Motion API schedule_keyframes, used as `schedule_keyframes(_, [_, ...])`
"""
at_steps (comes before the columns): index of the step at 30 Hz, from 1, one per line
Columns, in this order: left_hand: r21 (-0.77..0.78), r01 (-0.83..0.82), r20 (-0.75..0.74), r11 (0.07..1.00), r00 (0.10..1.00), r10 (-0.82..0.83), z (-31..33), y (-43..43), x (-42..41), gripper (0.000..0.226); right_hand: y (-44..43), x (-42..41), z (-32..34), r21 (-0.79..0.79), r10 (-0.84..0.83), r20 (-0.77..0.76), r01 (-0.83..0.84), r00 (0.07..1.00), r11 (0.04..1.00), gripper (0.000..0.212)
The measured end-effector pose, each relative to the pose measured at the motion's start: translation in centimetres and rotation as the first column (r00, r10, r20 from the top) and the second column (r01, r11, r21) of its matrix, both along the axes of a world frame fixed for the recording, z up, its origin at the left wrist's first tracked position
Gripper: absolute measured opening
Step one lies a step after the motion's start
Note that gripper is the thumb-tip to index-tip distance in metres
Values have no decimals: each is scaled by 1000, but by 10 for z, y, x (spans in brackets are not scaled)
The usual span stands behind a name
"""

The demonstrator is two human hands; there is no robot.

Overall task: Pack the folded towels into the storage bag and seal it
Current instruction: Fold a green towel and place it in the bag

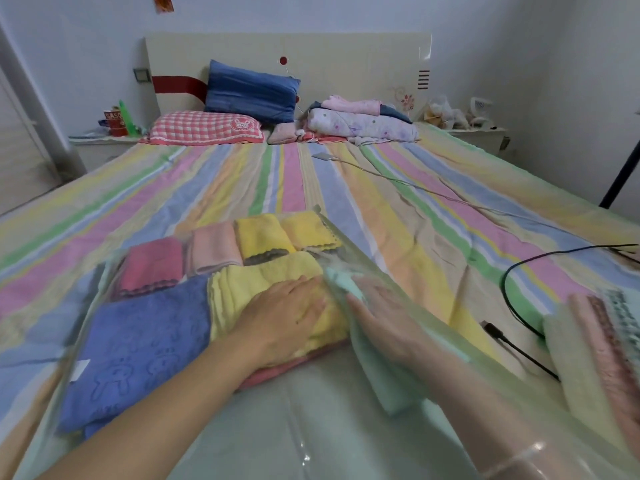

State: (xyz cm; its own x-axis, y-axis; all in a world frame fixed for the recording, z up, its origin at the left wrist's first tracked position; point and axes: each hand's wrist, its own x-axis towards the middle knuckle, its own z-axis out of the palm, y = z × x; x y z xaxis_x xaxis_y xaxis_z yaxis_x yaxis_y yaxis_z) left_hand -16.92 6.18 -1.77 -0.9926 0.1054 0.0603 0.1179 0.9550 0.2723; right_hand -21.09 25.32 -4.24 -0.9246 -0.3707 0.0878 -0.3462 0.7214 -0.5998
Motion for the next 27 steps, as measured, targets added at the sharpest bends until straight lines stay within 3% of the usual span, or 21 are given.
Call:
schedule_keyframes(2, [10,-45,-120,999,992,46,4,-2,-11,52,9,12,6,2,56,-19,-56,998,998,51])
schedule_keyframes(4, [-57,-68,-142,996,988,60,2,-2,-22,51,12,17,9,132,125,-67,-115,990,985,58])
schedule_keyframes(9, [-204,-24,70,979,997,39,-20,-3,-30,66,7,13,-4,320,129,-45,-109,991,941,81])
schedule_keyframes(15, [-264,-14,90,964,995,40,-26,-3,-25,65,-7,14,-26,433,29,-157,42,987,900,76])
schedule_keyframes(20, [-242,-18,90,970,995,41,-30,-6,-22,64,-10,-9,-34,378,-15,-253,113,967,919,67])
schedule_keyframes(22, [-212,-24,106,977,993,47,-30,-6,-23,64,-15,-26,-30,398,49,-302,79,952,914,65])
schedule_keyframes(24, [-184,-31,128,982,990,55,-28,-7,-25,63,-22,-38,-32,374,105,-227,-13,968,927,65])
schedule_keyframes(25, [-171,-35,134,985,989,59,-27,-7,-25,63,-25,-37,-31,322,155,-195,-87,968,943,63])
schedule_keyframes(27, [-138,-55,127,989,989,72,-25,-8,-27,63,-36,-48,-33,44,56,-55,-54,997,998,56])
